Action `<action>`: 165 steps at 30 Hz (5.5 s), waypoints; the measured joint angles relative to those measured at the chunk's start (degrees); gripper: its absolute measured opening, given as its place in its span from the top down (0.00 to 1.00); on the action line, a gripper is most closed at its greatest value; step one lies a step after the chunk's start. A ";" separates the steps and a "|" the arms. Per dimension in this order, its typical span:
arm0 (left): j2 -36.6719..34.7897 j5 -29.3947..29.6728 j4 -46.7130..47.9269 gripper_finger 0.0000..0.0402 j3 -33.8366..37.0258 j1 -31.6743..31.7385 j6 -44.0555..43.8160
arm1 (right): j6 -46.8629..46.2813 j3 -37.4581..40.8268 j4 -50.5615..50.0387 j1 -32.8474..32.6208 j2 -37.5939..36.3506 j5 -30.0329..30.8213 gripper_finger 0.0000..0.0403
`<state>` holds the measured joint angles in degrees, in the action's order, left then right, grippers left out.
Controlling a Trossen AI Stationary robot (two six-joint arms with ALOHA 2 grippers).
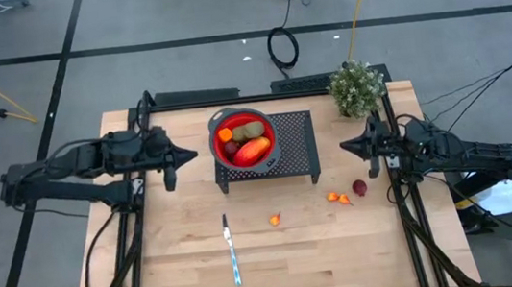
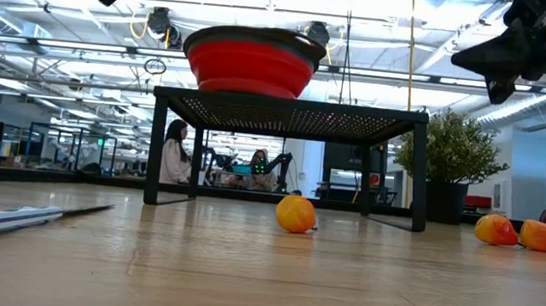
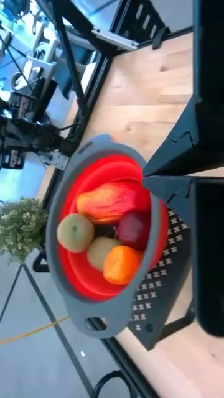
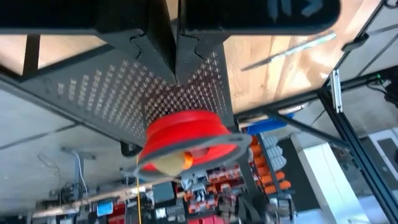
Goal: Pick & Place Fruit
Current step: Put the pomegranate into the strainer on the shelf
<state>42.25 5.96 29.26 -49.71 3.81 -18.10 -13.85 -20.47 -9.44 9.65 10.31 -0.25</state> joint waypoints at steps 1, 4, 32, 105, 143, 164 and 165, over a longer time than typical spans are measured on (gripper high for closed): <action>-0.60 -0.03 -0.02 0.98 0.70 0.00 0.06 | 0.00 0.00 0.79 0.00 0.02 0.02 1.00; -2.40 0.00 -2.23 0.98 2.87 0.00 0.72 | 0.20 0.00 3.16 0.00 0.02 0.00 1.00; -18.98 0.06 -9.97 0.98 21.56 0.00 1.29 | 3.20 -17.85 -10.49 0.00 17.66 -5.84 1.00; -32.77 -5.64 -22.04 0.98 38.42 0.00 12.43 | -30.93 -46.14 -62.85 0.00 41.79 -6.05 1.00; -41.89 -6.37 -30.43 0.97 48.66 0.00 8.54 | -32.01 -46.12 -62.83 0.02 41.77 -10.19 1.00; -41.89 -5.47 -29.62 0.97 48.74 0.07 11.86 | -30.45 -46.12 -62.09 0.02 41.77 -10.16 0.98; -41.89 -5.47 -29.62 0.97 48.74 0.07 11.86 | -30.45 -46.12 -62.11 0.02 41.77 -10.13 0.97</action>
<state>0.36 0.49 -0.36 -0.97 3.88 -6.24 -44.30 -66.59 -71.55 9.67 52.07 -10.38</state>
